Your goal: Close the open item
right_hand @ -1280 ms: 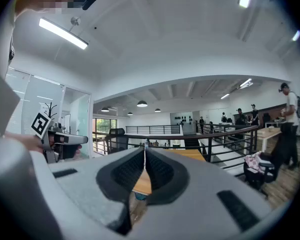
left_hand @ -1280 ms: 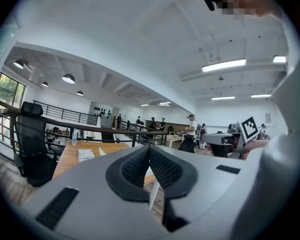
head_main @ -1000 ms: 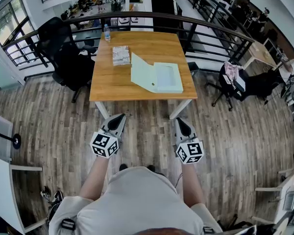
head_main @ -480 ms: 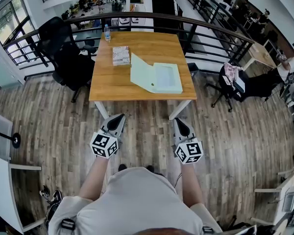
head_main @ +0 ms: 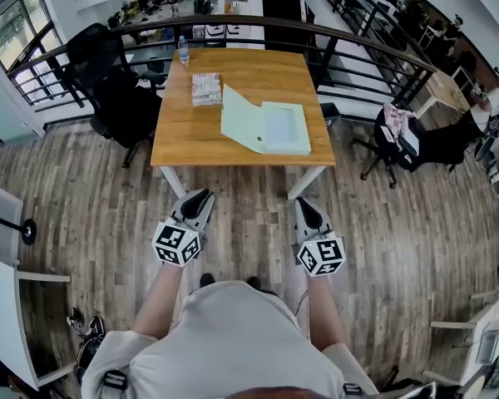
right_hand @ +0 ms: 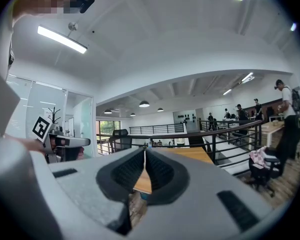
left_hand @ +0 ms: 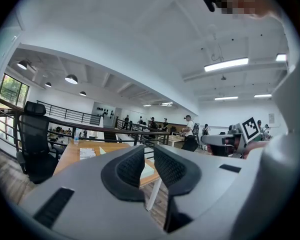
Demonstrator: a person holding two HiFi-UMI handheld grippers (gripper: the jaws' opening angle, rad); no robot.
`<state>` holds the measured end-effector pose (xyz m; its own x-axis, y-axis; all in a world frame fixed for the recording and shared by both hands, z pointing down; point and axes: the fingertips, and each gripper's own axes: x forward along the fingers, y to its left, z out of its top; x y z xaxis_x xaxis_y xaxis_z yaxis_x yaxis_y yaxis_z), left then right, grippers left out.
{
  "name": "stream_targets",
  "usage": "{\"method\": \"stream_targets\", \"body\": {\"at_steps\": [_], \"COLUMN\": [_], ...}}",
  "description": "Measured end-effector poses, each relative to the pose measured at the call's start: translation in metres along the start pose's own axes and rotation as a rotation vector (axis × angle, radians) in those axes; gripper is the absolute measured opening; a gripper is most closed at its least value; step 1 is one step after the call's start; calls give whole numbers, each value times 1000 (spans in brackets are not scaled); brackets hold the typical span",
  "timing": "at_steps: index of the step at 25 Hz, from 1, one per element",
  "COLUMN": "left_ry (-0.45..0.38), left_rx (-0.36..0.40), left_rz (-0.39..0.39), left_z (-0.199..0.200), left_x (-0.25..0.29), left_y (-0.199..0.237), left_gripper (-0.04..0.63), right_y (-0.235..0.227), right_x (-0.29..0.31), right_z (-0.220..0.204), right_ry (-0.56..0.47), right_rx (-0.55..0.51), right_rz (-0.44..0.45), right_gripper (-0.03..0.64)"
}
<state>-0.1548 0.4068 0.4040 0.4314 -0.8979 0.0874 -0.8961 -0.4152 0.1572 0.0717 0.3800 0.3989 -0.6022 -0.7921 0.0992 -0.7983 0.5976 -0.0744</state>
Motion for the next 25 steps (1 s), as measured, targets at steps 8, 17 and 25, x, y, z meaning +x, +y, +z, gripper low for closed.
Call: {"method": "stream_targets", "body": {"at_steps": [8, 17, 25], "left_ry": [6, 10, 13], "left_rx": [-5, -1, 0], "left_rz": [34, 79, 126], "left_z": [-5, -11, -21], "left_x": [11, 35, 55], "left_y": [-9, -30, -50], "left_gripper": [94, 107, 121], "right_y": [-19, -56, -93], "right_x": [-2, -9, -9], "right_z": [-3, -7, -25], "right_ry": [5, 18, 62], "right_rx": [11, 10, 23], "right_rz": [21, 47, 65], "right_gripper": [11, 11, 11]}}
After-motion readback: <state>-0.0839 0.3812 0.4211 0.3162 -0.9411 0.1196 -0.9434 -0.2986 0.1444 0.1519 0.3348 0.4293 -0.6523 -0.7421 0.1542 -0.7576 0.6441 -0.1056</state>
